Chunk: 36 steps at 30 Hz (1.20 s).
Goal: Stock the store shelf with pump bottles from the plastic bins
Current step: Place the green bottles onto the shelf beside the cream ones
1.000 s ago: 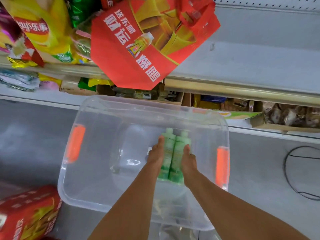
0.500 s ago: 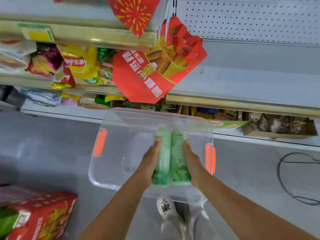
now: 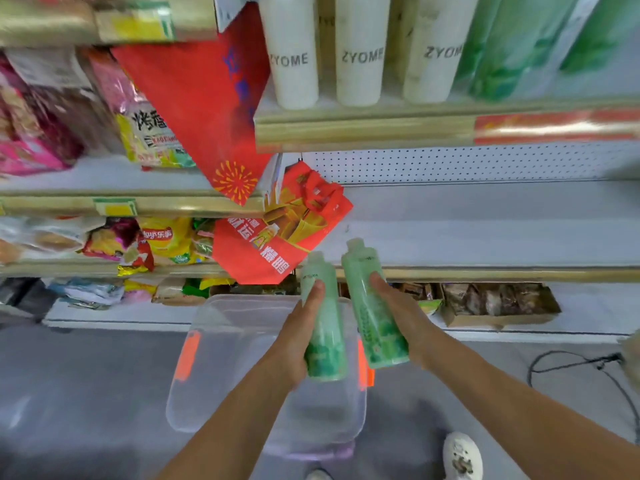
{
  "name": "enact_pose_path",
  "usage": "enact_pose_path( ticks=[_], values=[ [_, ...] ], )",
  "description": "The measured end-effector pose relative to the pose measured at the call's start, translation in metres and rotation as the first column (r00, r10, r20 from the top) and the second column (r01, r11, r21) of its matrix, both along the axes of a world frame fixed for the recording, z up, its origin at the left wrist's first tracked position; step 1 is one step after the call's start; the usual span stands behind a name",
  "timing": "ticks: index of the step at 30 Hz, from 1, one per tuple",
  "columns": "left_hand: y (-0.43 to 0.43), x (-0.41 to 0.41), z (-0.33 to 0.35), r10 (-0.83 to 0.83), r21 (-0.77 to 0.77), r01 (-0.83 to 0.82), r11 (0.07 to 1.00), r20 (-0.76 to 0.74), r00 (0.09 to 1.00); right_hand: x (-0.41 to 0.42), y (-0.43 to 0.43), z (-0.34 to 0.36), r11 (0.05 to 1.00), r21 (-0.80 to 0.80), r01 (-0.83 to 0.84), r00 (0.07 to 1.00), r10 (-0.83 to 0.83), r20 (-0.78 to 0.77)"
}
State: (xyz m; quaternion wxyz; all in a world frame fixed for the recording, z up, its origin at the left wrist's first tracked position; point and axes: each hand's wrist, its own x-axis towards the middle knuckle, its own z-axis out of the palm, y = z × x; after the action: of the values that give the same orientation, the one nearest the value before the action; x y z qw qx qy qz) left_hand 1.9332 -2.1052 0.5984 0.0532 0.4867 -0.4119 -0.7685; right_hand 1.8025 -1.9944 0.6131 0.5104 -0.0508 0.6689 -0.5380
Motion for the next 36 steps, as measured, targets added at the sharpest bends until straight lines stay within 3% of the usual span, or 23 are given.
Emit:
enact_pose_path(
  ticks=[8,12,18,25,36],
  values=[
    [0.05,-0.105,0.065,0.007,-0.143,-0.012,0.99,-0.034,0.999,-0.11,0.07,0.07,0.989,-0.145,0.019,0.97,-0.054,-0.238],
    [0.074,-0.161,0.094,0.011,-0.18,-0.034,0.983,-0.123,0.992,-0.176,0.094,0.117,0.972,-0.225,-0.07,0.915,-0.028,-0.404],
    [0.1,-0.229,0.131,0.053,-0.217,-0.098,0.971,-0.204,0.978,-0.267,0.096,0.181,0.93,-0.35,-0.115,0.803,-0.121,-0.584],
    [0.114,-0.264,0.153,0.095,-0.304,-0.172,0.937,-0.252,0.963,-0.335,0.056,0.224,0.885,-0.445,-0.135,0.735,-0.212,-0.644],
    [0.114,-0.279,0.169,0.154,-0.349,-0.234,0.907,-0.243,0.958,-0.372,0.015,0.207,0.933,-0.344,-0.109,0.694,-0.177,-0.698]
  ],
)
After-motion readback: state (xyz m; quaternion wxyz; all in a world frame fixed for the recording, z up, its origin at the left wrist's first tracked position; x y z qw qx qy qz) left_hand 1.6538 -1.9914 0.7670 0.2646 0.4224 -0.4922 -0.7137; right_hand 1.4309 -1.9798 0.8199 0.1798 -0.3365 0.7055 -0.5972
